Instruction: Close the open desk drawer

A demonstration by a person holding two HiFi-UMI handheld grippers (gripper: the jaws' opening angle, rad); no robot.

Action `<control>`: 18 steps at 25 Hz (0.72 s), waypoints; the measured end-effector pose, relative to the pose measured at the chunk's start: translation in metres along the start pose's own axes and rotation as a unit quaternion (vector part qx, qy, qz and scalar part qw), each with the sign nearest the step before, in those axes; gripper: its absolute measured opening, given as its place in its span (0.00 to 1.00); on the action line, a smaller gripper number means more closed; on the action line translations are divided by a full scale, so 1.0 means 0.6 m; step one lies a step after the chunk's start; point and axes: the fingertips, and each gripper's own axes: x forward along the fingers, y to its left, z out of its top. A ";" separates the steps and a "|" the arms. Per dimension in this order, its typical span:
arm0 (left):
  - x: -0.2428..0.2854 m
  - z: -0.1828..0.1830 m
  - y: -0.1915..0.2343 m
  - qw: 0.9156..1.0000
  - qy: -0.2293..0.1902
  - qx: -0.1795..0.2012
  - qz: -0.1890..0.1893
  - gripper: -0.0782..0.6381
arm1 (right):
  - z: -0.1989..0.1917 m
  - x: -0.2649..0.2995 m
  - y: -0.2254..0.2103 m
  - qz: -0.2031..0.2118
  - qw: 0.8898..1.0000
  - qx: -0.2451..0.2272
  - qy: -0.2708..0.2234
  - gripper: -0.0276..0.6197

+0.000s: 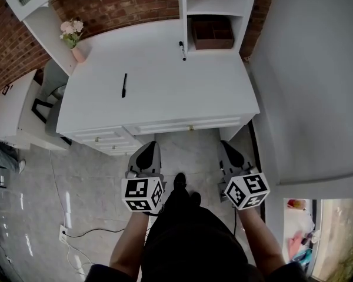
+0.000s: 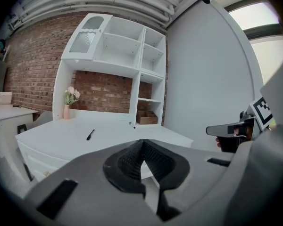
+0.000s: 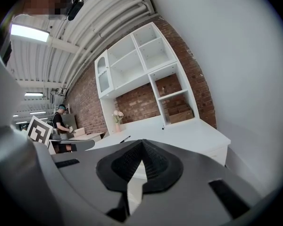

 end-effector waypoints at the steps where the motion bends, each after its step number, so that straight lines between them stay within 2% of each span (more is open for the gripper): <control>1: -0.005 0.001 0.000 1.000 -0.001 -0.001 0.001 0.12 | 0.001 -0.004 0.003 0.001 1.000 -0.002 -0.001 0.05; 18: -0.050 0.003 -0.010 1.000 -0.011 0.008 0.006 0.12 | 0.008 -0.049 0.022 -0.001 1.000 -0.009 -0.016 0.05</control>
